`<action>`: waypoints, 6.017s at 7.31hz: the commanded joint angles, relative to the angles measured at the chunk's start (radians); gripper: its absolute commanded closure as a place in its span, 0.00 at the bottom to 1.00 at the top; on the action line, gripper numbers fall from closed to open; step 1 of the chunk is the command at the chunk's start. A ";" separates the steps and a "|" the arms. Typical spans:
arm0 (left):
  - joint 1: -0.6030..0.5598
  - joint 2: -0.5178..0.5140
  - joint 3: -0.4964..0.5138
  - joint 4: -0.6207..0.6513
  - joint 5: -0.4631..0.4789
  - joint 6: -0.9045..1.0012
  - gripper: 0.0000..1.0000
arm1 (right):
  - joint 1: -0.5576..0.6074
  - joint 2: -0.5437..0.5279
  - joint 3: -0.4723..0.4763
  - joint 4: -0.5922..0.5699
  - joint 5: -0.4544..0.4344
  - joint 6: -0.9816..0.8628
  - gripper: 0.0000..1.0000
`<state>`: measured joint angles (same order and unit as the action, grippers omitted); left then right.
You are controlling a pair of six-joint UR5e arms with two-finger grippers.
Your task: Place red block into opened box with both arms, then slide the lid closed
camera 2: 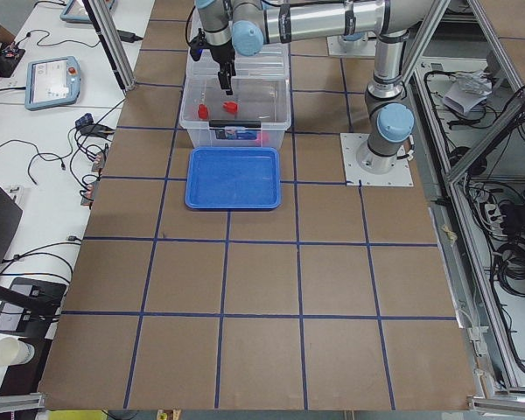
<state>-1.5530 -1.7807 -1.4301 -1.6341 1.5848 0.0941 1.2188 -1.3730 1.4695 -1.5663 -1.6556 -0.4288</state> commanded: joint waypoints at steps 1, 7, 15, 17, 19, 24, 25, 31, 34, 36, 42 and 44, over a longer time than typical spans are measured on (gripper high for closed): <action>-0.039 0.076 0.072 -0.073 0.006 0.006 0.00 | -0.030 0.011 0.017 -0.014 -0.062 -0.007 0.00; -0.022 0.130 0.056 -0.069 -0.009 0.018 0.00 | -0.067 0.100 0.069 -0.107 -0.052 0.001 0.00; 0.008 0.170 -0.006 0.007 -0.043 0.006 0.00 | 0.016 0.089 0.087 -0.089 0.034 0.050 0.00; 0.008 0.168 -0.007 0.007 -0.043 0.007 0.00 | 0.071 0.089 0.095 -0.090 0.036 0.139 0.00; 0.008 0.168 -0.012 0.010 -0.045 0.006 0.00 | 0.099 0.088 0.097 -0.090 0.054 0.174 0.00; 0.008 0.170 -0.016 0.013 -0.043 0.007 0.00 | 0.200 0.088 0.095 -0.095 0.079 0.324 0.00; 0.007 0.170 -0.016 0.013 -0.043 0.007 0.00 | 0.220 0.088 0.095 -0.104 0.079 0.335 0.00; 0.007 0.172 -0.015 0.016 -0.039 0.007 0.00 | 0.243 0.086 0.095 -0.101 0.089 0.383 0.00; 0.007 0.173 -0.016 0.017 -0.040 0.007 0.00 | 0.257 0.088 0.094 -0.104 0.089 0.383 0.00; 0.007 0.173 -0.016 0.017 -0.040 0.007 0.00 | 0.260 0.088 0.092 -0.104 0.088 0.383 0.00; 0.005 0.173 -0.018 0.019 -0.040 0.007 0.00 | 0.277 -0.164 0.055 0.052 0.079 0.528 0.00; 0.004 0.173 -0.020 0.017 -0.039 0.007 0.00 | 0.321 -0.185 0.080 0.055 0.076 0.529 0.00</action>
<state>-1.5488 -1.6076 -1.4483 -1.6164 1.5459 0.1012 1.5158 -1.5365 1.5333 -1.5193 -1.5818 0.0931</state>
